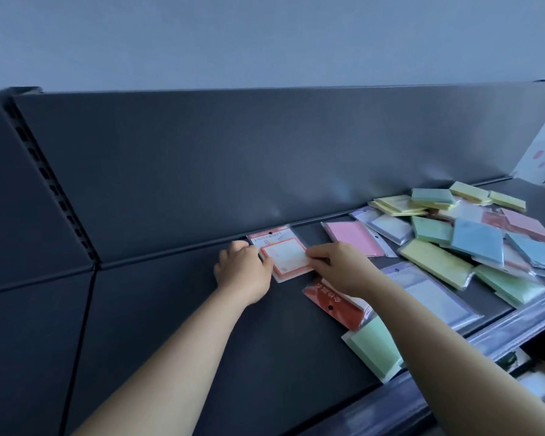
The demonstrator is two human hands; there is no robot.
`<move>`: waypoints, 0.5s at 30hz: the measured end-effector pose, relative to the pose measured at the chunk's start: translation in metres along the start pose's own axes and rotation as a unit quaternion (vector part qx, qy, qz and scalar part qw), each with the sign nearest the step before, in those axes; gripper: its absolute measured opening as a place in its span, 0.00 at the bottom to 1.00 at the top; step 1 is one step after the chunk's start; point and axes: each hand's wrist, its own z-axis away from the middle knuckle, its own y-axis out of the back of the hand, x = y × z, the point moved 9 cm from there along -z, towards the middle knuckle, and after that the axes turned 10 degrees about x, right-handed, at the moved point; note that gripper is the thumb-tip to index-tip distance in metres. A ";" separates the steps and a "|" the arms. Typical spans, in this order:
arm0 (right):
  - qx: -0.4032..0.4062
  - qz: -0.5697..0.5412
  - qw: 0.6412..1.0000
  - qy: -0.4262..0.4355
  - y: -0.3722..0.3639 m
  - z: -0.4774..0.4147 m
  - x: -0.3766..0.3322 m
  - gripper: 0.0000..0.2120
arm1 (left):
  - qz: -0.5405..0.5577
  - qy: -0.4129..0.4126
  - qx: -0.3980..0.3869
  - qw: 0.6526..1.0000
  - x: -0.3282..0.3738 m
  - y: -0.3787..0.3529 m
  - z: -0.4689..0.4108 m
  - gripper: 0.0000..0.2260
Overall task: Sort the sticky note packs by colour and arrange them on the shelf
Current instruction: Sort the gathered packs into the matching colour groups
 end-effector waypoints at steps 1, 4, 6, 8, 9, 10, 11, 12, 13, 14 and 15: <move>-0.007 -0.019 1.000 0.012 -0.001 0.001 -0.003 0.10 | 0.009 0.016 0.006 1.000 0.001 -0.002 0.001 0.16; -0.038 -0.066 0.996 0.045 -0.003 0.005 -0.012 0.13 | 0.088 0.053 0.037 0.994 0.005 -0.005 0.003 0.13; -0.068 -0.069 0.994 0.057 -0.006 0.005 -0.014 0.17 | 0.168 0.073 0.046 0.982 0.010 -0.004 0.008 0.17; -0.083 -0.062 0.992 0.064 -0.001 0.002 -0.012 0.19 | 0.203 0.117 0.050 0.971 0.009 0.001 0.013 0.26; -0.075 -0.069 0.993 0.058 0.006 -0.001 -0.008 0.19 | 0.196 0.137 0.059 0.969 0.006 0.005 0.014 0.28; -0.057 -0.080 0.994 0.045 0.015 -0.005 0.000 0.17 | 0.166 0.152 0.067 0.972 0.003 0.007 0.014 0.29; -0.036 -0.085 0.995 0.033 0.025 -0.008 0.009 0.15 | 0.120 0.166 0.069 0.976 0.000 0.009 0.014 0.31; -0.017 -0.083 0.996 0.025 0.035 -0.010 0.017 0.13 | 0.066 0.175 0.064 0.980 -0.002 0.008 0.015 0.35; -0.007 -0.068 0.997 0.022 0.042 -0.011 0.026 0.09 | 0.019 0.178 0.057 0.982 -0.002 0.006 0.016 0.39; -0.005 -0.043 0.999 0.023 0.047 -0.011 0.034 0.04 | -0.014 0.180 0.050 0.982 0.000 0.003 0.017 0.43; -0.014 -0.017 1.000 0.021 0.049 -0.009 0.041 0.02 | -0.038 0.181 0.049 0.982 0.003 0.001 0.019 0.45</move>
